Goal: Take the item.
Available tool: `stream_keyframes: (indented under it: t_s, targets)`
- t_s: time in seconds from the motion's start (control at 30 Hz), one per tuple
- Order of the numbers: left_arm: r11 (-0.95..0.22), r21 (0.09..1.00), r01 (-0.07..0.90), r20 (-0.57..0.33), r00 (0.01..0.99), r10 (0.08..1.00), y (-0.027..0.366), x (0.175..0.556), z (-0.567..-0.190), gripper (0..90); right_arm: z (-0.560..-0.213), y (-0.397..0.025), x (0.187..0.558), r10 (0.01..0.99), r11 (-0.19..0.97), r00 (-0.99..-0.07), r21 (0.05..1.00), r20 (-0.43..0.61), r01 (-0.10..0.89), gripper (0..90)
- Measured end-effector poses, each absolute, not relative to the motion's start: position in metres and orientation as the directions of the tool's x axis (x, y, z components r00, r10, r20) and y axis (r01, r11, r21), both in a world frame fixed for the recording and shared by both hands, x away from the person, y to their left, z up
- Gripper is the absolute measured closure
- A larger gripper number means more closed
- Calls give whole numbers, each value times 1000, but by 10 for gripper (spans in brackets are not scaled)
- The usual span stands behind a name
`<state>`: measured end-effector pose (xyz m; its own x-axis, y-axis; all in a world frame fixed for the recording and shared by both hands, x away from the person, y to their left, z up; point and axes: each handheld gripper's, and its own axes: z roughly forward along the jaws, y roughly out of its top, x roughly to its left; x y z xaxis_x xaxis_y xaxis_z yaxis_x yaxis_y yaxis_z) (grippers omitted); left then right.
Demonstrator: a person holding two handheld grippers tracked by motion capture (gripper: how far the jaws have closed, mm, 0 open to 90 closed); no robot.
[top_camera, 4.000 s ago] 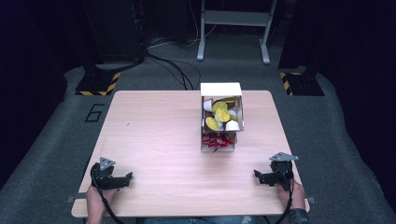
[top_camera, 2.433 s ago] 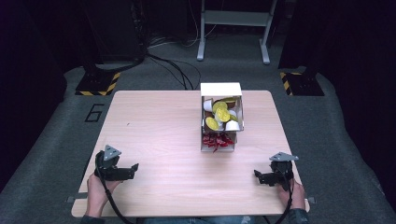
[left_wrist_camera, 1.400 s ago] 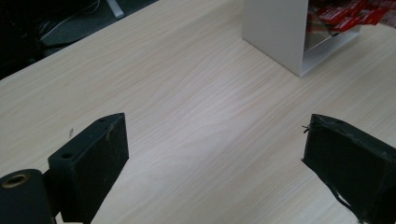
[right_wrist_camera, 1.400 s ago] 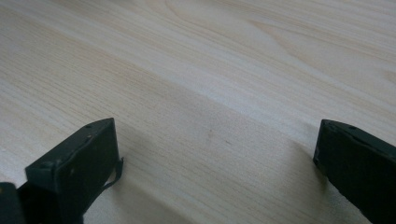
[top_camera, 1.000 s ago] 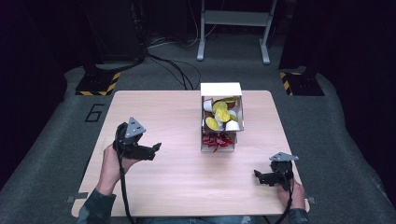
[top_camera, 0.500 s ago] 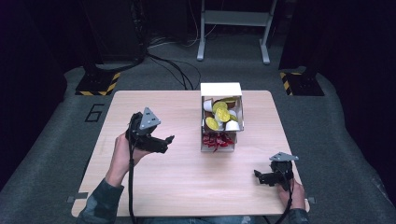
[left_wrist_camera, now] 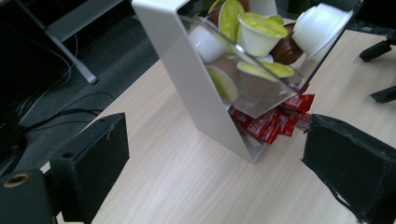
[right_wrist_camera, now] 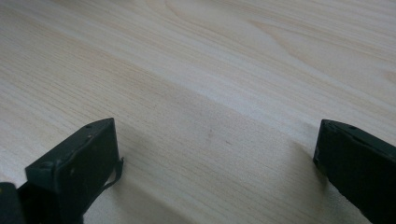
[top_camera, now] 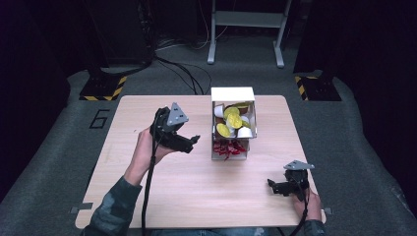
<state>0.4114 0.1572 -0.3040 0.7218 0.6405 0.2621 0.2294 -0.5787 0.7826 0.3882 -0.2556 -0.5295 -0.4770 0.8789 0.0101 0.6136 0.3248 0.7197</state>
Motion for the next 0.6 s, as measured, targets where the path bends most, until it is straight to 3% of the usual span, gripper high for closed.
stream_keyframes:
  t_s: [0.6]
  targets:
    - [-625,765,157,288,784,549,106,432,-293,62,-530,-256,388,879,325,-477,720,9,613,0]
